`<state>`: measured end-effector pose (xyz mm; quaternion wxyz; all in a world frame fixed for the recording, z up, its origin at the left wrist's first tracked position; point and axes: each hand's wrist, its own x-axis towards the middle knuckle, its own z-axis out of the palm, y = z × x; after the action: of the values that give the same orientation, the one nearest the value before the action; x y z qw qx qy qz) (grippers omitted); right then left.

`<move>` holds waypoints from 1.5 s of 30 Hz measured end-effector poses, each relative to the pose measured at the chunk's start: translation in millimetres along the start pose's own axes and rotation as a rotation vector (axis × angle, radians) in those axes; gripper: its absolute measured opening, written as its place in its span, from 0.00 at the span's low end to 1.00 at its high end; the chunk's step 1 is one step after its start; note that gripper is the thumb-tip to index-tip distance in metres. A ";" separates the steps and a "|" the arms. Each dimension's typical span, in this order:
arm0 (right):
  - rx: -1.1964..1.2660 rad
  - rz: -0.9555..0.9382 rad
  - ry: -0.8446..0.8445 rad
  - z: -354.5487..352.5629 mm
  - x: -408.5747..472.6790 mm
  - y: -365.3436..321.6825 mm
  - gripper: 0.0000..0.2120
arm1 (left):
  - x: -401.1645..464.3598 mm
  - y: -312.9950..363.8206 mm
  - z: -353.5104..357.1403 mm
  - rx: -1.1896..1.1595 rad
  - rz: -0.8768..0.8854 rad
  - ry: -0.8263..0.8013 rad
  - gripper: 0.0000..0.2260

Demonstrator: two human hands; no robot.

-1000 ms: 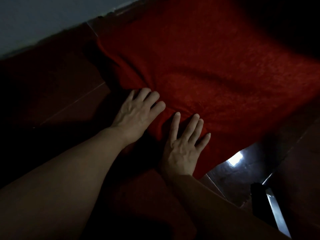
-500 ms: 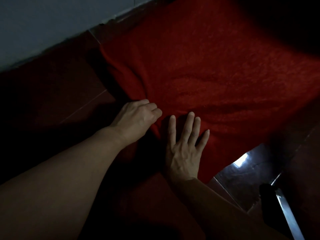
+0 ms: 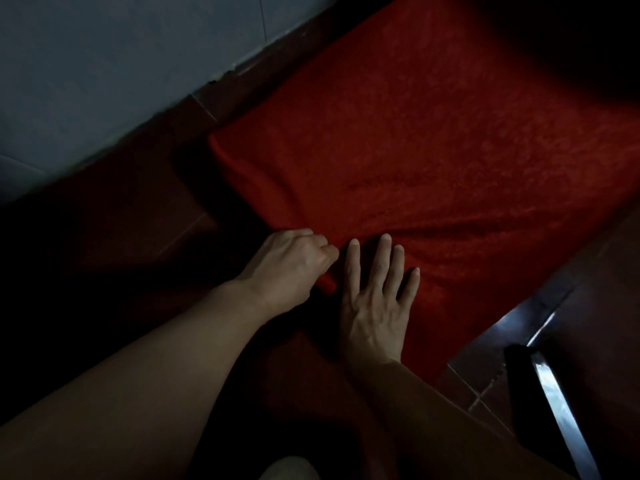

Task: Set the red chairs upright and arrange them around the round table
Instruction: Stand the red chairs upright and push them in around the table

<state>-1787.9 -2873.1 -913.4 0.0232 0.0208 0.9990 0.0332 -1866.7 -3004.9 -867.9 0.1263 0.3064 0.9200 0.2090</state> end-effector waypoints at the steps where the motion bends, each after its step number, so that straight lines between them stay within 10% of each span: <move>1: 0.002 -0.002 0.001 -8.4 -5.6 3.7 0.39 | -2.4 8.5 -5.4 -0.003 -0.002 -0.027 0.18; 18: -0.056 -0.015 -0.135 -162.5 -13.9 22.0 0.51 | -20.3 93.2 -145.5 0.034 -0.013 -0.081 0.16; 27: 0.033 -0.003 -0.122 -280.0 16.1 47.1 0.33 | -3.2 131.4 -246.4 0.043 0.051 0.011 0.12; 32: 0.061 -0.025 -0.070 -322.9 25.0 66.4 0.26 | 12.0 145.0 -275.6 0.381 0.001 -0.146 0.39; 45: 0.151 0.001 -0.059 -441.2 52.6 100.1 0.35 | 76.9 204.1 -386.1 0.537 0.097 -0.223 0.27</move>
<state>-1857.5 -2799.9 -469.3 0.0507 0.0238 0.9975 -0.0429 -1961.6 -2928.2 -441.5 0.1310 0.3936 0.9071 -0.0710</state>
